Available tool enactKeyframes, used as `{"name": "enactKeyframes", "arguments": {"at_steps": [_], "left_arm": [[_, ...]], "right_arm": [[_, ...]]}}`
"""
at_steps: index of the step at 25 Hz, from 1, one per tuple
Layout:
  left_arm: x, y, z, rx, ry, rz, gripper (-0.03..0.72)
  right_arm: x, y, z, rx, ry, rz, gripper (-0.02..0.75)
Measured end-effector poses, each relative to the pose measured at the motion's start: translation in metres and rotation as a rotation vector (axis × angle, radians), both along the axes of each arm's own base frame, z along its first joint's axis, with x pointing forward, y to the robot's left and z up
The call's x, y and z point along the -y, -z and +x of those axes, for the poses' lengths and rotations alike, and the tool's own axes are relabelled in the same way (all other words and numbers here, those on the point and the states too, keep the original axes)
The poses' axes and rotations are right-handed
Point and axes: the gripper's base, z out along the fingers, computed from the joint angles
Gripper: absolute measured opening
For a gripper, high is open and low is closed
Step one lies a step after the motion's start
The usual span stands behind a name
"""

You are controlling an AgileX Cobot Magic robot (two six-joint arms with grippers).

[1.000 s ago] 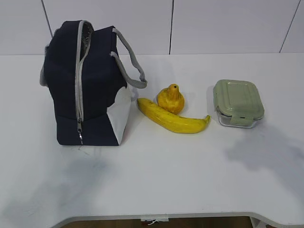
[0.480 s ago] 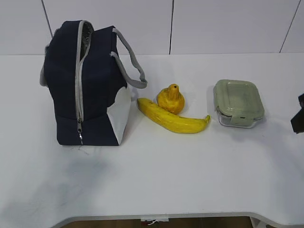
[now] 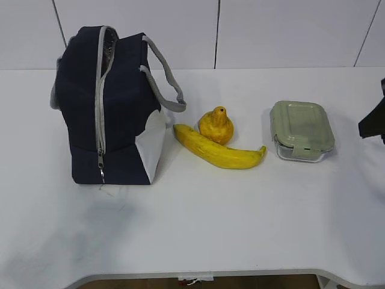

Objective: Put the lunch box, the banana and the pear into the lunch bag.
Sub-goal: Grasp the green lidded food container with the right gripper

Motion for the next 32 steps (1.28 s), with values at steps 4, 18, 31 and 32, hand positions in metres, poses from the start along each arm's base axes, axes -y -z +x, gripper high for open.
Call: {"name": "enactKeyframes", "arguments": {"at_steps": [4, 18, 31, 32], "left_arm": [[0.000, 0.000, 0.000, 0.000, 0.000, 0.000, 0.238], [0.000, 0.000, 0.000, 0.001, 0.000, 0.000, 0.239], [0.000, 0.000, 0.000, 0.001, 0.000, 0.000, 0.238], [0.000, 0.000, 0.000, 0.002, 0.000, 0.000, 0.238]], "right_arm": [[0.011, 0.007, 0.013, -0.024, -0.022, 0.056, 0.366], [0.080, 0.049, 0.061, 0.011, -0.059, 0.344, 0.365], [0.087, 0.069, 0.077, -0.018, -0.054, 0.369, 0.364], [0.087, 0.069, 0.077, -0.017, -0.055, 0.368, 0.364]]}}
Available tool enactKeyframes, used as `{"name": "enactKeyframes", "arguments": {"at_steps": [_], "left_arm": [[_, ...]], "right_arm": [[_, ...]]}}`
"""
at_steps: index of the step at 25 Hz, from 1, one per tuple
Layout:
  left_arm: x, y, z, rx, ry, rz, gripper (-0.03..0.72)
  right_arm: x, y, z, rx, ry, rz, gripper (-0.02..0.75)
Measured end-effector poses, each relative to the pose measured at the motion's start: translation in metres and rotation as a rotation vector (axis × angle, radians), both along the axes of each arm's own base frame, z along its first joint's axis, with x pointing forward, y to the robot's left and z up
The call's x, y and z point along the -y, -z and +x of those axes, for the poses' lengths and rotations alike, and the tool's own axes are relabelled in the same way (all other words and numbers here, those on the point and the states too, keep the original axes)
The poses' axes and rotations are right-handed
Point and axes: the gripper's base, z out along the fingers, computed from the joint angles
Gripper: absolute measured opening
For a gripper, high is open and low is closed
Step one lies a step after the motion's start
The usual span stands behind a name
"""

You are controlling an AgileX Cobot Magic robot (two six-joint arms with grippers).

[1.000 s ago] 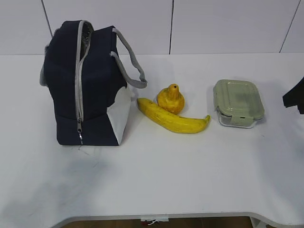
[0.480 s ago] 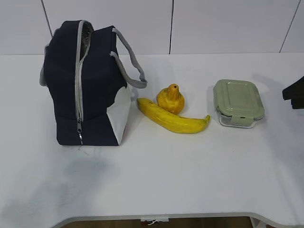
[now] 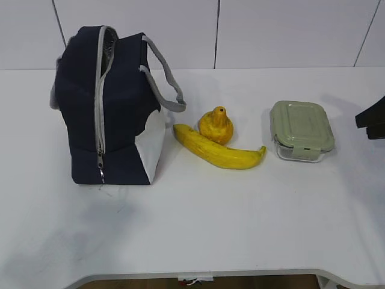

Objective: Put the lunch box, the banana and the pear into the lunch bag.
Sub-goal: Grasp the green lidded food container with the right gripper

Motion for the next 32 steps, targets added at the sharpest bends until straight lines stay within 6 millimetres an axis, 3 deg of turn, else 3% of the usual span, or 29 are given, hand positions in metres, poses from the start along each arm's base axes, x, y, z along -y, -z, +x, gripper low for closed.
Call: {"name": "enactKeyframes", "arguments": {"at_steps": [4, 8, 10, 18, 32], "left_arm": [[0.000, 0.000, 0.000, 0.000, 0.000, 0.000, 0.238], [0.000, 0.000, 0.000, 0.000, 0.000, 0.000, 0.238], [0.000, 0.000, 0.000, 0.000, 0.000, 0.000, 0.239], [0.000, 0.000, 0.000, 0.000, 0.000, 0.000, 0.239], [0.000, 0.000, 0.000, 0.000, 0.000, 0.000, 0.239]], "right_arm": [[-0.001, -0.001, 0.001, 0.009, 0.011, 0.017, 0.393], [-0.002, -0.004, 0.004, 0.029, 0.040, 0.054, 0.584], [-0.001, -0.005, 0.005, 0.038, 0.048, 0.056, 0.635], [0.002, -0.007, 0.011, 0.098, 0.009, 0.022, 0.648], [0.024, 0.035, 0.057, 0.024, 0.044, 0.068, 0.635]]}}
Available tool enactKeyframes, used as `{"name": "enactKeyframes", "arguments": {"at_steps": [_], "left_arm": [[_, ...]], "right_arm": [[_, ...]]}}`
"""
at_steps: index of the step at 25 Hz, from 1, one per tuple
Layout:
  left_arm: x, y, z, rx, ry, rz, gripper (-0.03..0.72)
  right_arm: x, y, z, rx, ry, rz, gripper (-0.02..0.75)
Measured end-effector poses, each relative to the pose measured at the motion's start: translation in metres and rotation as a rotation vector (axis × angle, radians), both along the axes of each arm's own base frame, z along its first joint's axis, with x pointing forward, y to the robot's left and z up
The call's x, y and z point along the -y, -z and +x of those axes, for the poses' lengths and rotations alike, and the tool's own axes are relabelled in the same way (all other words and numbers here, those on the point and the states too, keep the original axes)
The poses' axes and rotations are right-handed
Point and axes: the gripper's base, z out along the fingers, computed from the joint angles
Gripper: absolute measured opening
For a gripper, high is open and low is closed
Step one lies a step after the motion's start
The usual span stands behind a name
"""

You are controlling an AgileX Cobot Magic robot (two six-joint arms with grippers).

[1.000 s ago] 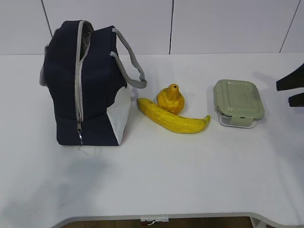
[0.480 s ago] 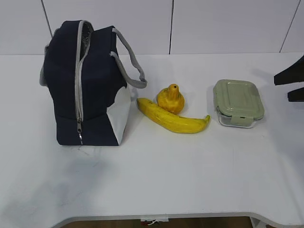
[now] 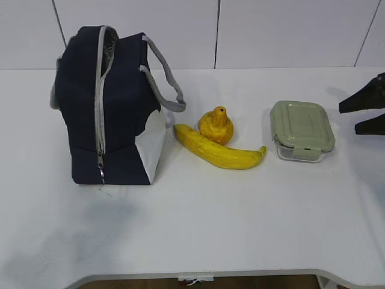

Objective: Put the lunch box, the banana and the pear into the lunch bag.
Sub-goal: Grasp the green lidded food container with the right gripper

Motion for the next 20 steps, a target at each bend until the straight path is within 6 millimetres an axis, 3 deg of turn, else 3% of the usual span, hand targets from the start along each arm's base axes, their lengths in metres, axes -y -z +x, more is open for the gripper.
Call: {"name": "enactKeyframes", "arguments": {"at_steps": [12, 20], "left_arm": [[0.000, 0.000, 0.000, 0.000, 0.000, 0.000, 0.239], [0.000, 0.000, 0.002, -0.011, -0.001, 0.002, 0.239]], "right_arm": [[-0.019, 0.038, 0.010, -0.085, -0.041, 0.048, 0.597], [-0.021, 0.046, 0.016, -0.087, 0.000, 0.121, 0.596]]}}
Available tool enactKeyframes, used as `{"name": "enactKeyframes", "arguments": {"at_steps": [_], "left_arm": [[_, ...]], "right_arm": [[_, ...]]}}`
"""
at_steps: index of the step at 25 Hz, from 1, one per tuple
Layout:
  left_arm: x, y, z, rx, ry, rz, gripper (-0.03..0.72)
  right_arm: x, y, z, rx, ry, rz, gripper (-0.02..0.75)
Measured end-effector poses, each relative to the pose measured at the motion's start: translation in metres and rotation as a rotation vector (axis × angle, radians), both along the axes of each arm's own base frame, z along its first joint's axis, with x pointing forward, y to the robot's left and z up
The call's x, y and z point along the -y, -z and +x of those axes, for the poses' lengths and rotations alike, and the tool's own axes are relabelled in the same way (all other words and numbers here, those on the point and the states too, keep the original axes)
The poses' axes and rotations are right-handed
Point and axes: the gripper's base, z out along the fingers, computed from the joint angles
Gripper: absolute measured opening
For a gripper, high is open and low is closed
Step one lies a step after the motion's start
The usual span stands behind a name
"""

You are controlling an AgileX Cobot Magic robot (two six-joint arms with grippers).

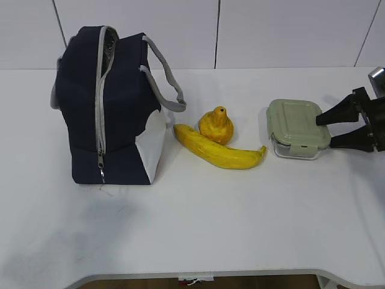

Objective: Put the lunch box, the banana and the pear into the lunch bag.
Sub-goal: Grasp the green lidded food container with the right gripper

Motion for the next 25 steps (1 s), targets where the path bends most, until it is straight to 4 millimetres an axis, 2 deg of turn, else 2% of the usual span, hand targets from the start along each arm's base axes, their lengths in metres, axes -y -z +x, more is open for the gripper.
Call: {"name": "enactKeyframes", "arguments": {"at_steps": [18, 25], "left_arm": [[0.000, 0.000, 0.004, -0.026, 0.000, 0.001, 0.239], [0.000, 0.000, 0.004, -0.026, 0.000, 0.001, 0.239]], "right_arm": [[0.000, 0.001, 0.004, 0.011, 0.032, 0.035, 0.587], [0.000, -0.017, 0.019, 0.096, 0.011, 0.000, 0.583]]}}
